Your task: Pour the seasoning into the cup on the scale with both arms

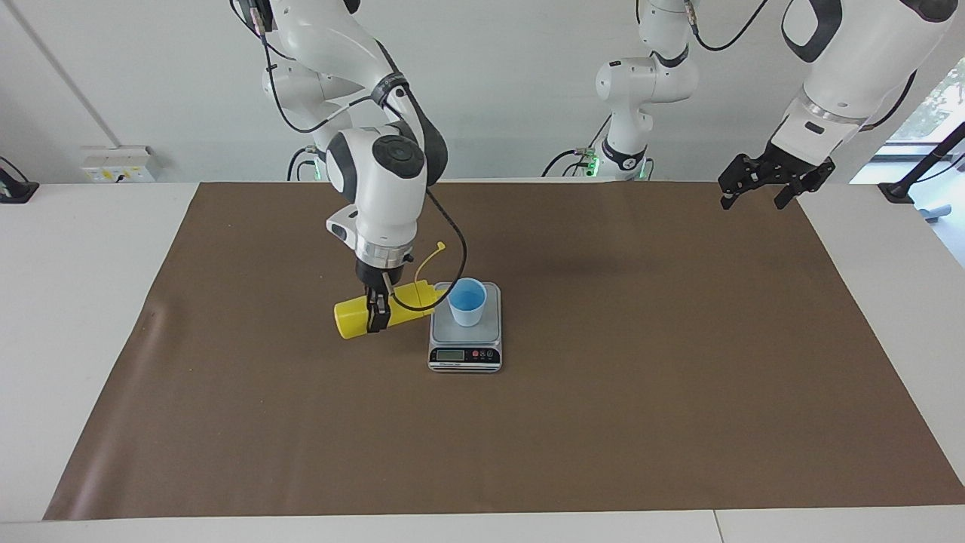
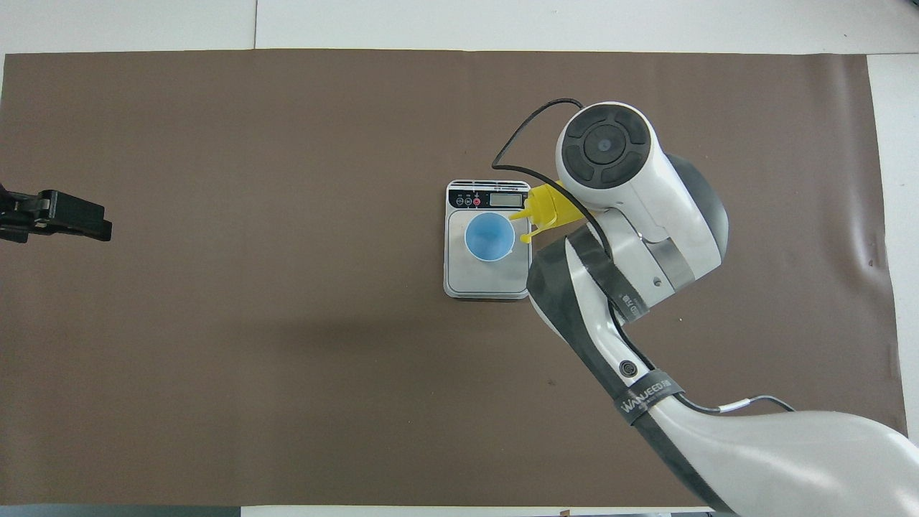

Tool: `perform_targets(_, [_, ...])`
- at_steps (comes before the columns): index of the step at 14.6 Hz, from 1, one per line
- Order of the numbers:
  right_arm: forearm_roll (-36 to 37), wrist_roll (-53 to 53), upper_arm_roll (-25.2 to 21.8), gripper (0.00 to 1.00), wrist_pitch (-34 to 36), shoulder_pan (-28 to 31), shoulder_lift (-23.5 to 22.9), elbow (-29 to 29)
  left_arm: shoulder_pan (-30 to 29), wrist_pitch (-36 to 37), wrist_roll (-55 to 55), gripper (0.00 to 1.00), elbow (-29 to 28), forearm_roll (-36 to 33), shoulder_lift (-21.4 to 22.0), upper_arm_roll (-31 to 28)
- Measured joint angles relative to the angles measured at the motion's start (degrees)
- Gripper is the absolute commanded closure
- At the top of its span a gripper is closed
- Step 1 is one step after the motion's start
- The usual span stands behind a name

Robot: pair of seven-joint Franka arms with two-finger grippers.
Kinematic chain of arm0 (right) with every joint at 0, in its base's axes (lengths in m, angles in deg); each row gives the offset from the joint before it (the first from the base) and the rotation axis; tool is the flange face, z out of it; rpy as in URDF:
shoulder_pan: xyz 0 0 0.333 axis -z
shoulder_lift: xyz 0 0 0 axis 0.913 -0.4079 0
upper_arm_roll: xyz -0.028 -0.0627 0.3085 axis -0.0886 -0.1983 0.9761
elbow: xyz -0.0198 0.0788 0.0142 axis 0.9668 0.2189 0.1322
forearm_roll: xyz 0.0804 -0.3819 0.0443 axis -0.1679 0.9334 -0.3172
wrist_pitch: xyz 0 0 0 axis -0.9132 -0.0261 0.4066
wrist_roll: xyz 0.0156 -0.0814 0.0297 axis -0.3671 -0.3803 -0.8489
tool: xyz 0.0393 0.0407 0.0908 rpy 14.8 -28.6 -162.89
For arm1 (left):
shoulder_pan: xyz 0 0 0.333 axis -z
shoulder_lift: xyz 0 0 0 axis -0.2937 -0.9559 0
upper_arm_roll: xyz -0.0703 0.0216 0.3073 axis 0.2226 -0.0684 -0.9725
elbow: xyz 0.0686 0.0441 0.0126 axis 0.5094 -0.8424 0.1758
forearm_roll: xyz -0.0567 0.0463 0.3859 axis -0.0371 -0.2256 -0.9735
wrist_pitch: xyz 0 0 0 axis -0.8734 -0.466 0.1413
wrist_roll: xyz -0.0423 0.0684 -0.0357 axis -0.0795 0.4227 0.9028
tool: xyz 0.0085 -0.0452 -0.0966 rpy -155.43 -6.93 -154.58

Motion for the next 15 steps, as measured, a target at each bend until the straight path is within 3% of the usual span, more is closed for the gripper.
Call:
perform_targets(10, [10.5,-1.7,0.0,1.0,5.3,-4.6,-2.7,1.7,0.0,0.0,0.0,0.0,0.0,0.0,0.0,0.0])
perform_targets(15, [11.7,-2.1,-0.1,1.0,8.1,-5.0,-3.3,3.3,0.0,0.0,0.0,0.0,0.0,0.0,0.0,0.0])
